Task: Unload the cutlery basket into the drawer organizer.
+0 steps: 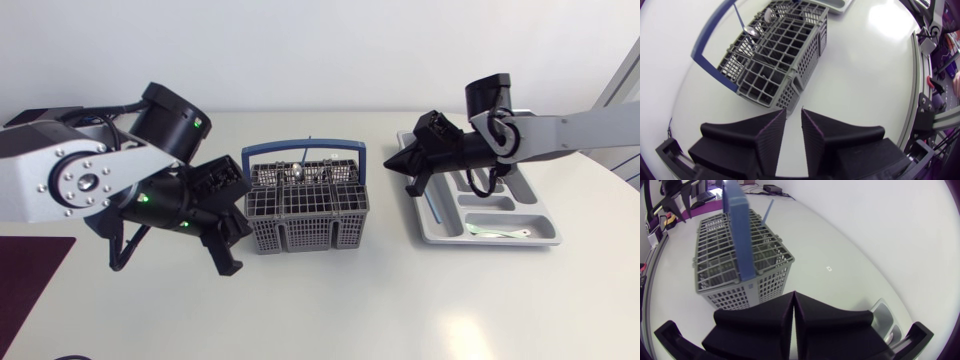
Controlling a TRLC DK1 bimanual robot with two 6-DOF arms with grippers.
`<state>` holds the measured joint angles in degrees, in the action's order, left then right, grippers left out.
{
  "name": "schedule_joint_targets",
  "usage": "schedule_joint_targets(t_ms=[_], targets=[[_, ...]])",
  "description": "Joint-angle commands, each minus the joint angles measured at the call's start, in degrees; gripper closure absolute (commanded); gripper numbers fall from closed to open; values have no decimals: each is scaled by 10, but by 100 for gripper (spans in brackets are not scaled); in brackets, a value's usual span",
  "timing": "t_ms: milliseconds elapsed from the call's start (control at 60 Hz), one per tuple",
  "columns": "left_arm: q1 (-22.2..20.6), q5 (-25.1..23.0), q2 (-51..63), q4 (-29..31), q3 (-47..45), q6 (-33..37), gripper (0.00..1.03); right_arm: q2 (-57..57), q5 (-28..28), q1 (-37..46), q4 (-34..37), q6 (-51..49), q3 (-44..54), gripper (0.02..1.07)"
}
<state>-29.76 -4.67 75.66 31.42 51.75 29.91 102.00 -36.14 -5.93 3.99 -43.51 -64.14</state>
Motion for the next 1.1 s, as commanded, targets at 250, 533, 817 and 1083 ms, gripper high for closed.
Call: schedule_joint_targets(t_ms=[250, 533, 817, 1083], targets=[[-5, -7, 83, -74, -59, 41, 60, 174, -28, -24, 12, 98, -199, 101], [-2, -7, 128, -115, -53, 40, 80, 258, -99, -52, 139, 108, -339, 101], [26, -6, 162, -165, -29, 40, 84, 268, -130, -53, 262, 25, -345, 101], [85, -6, 199, -202, 13, 51, 84, 174, -154, -36, 283, -29, -222, 101]])
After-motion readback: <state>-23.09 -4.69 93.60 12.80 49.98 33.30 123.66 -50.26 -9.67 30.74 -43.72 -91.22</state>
